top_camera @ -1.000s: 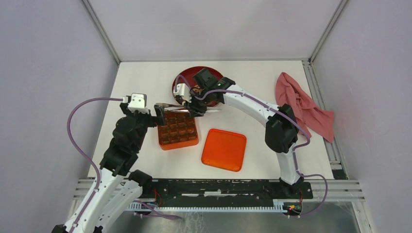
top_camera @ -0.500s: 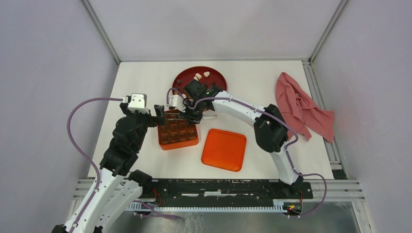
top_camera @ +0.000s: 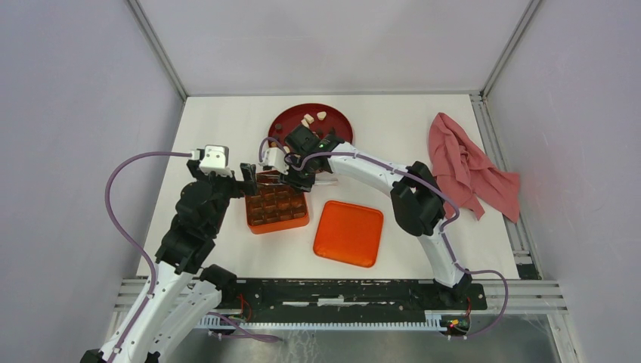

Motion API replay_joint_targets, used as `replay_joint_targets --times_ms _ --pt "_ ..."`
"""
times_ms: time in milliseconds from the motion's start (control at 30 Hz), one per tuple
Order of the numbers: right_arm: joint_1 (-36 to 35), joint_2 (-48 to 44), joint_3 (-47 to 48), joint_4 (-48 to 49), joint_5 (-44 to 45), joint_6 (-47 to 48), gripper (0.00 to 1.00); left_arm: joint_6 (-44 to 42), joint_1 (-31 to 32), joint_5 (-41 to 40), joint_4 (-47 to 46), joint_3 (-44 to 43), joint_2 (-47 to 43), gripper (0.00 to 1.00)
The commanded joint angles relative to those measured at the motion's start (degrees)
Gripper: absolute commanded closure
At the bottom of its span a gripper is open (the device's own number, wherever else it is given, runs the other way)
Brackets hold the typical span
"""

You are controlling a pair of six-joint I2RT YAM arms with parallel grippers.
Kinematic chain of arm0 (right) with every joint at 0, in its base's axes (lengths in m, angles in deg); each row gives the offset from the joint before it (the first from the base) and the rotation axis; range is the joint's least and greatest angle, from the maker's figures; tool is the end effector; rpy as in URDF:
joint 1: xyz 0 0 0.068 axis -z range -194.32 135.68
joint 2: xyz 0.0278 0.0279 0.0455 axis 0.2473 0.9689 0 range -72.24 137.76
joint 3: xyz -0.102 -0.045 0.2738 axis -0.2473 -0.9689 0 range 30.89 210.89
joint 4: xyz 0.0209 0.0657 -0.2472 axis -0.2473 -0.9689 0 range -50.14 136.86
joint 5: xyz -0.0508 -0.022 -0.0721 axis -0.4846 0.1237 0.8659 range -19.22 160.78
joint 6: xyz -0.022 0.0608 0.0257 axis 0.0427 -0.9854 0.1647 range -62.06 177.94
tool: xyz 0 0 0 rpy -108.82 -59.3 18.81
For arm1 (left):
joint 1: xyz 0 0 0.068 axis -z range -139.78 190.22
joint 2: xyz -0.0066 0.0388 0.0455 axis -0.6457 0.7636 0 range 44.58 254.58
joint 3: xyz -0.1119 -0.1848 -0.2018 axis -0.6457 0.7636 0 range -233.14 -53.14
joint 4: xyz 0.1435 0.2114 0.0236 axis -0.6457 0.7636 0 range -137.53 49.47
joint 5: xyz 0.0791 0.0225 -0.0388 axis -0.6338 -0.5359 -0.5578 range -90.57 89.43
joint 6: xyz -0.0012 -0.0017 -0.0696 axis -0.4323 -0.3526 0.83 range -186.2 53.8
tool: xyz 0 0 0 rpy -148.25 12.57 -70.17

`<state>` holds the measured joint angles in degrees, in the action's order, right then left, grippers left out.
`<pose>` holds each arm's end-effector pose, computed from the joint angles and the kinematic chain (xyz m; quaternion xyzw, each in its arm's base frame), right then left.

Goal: Pack the chocolate
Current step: Place the fake chocolate in the packing box.

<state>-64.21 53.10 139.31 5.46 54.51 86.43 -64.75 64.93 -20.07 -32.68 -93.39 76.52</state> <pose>0.3104 0.3932 0.2265 -0.6317 0.7137 0.1839 0.2402 0.1271 -0.0377 0.3451 0.0379 0.7432 -0.0253 0.6676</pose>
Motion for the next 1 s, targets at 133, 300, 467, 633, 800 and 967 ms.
replay_joint_targets --times_ms 133,300,467,633,800,967 --pt "-0.43 -0.25 2.76 1.89 1.34 -0.72 0.66 1.52 -0.33 -0.44 -1.49 -1.02 0.05 0.0" --pt "-0.38 -0.44 2.76 1.79 1.14 -0.63 0.62 1.53 -0.36 -0.44 -1.49 -0.98 0.05 0.0" --pt "-0.41 -0.57 2.76 1.59 0.98 -0.45 0.6 1.53 -0.36 -0.44 -1.5 -0.97 0.14 0.0" --pt "-0.39 -0.88 2.76 1.53 0.83 -0.32 0.57 1.53 -0.32 -0.44 -1.48 -0.98 0.09 0.0" --pt "-0.38 -1.04 2.77 1.46 0.73 -0.23 0.56 1.53 -0.36 -0.44 -1.49 -0.98 0.14 0.0" --pt "-0.38 -1.2 2.85 1.33 0.5 -0.1 0.56 1.53 -0.36 -0.44 -1.5 -1.02 0.14 0.0"
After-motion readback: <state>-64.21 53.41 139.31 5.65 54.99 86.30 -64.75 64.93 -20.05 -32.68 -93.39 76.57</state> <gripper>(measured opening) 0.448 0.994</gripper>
